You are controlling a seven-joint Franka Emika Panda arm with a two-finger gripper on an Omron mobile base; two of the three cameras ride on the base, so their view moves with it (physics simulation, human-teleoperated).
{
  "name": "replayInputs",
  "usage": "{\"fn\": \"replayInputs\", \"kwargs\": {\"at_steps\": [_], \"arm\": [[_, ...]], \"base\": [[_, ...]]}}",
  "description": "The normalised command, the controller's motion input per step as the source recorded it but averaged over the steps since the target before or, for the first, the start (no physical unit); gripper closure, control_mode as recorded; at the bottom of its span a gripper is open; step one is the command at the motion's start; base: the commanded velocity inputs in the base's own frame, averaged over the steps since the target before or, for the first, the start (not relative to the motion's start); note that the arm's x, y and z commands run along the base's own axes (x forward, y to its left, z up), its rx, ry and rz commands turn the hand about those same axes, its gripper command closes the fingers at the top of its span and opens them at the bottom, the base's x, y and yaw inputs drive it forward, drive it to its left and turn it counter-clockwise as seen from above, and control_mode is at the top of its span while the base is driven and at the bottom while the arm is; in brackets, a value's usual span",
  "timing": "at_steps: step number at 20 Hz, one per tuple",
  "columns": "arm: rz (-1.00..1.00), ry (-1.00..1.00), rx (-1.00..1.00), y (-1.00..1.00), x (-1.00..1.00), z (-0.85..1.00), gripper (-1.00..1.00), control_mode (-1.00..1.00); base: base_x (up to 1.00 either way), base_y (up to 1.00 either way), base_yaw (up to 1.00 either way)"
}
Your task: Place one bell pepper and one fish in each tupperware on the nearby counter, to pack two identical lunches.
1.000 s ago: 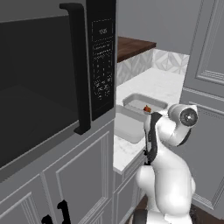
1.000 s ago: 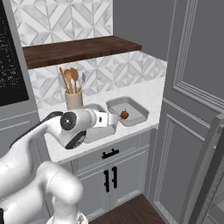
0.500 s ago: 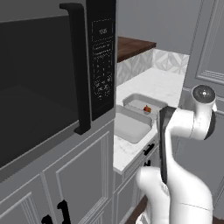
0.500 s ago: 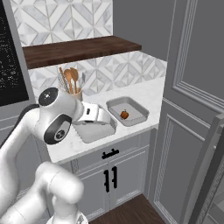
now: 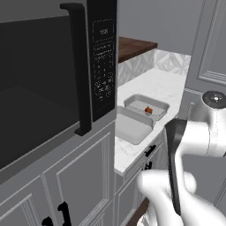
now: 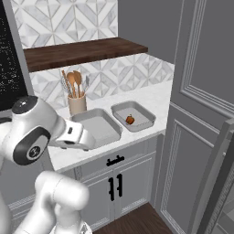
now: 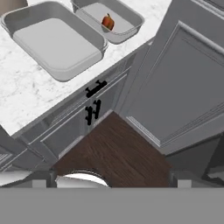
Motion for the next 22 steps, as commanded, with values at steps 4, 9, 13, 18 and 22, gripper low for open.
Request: {"fn": "replayInputs", "kwargs": {"at_steps": [4, 9, 13, 18, 22], "arm": [[0.00, 0.01, 0.00, 0.59, -0.65, -0.19, -1.00, -1.00], [0.00, 0.00, -0.02, 0.10, -0.03, -0.02, -1.00, -1.00], [0.00, 0.00, 0.00, 0.00, -0.01, 0.00, -1.00, -1.00], [0.00, -0.02, 0.00, 0.00, -0.05, 0.00, -1.00, 1.00], [0.00, 0.00, 0.00, 0.00, 0.00, 0.00, -1.00, 1.00]], "base": [[0.00, 0.00, 0.00], [0.00, 0.00, 0.00], [0.00, 0.00, 0.00], [-0.67, 0.17, 0.00], [-1.00, 0.33, 0.00]]}}
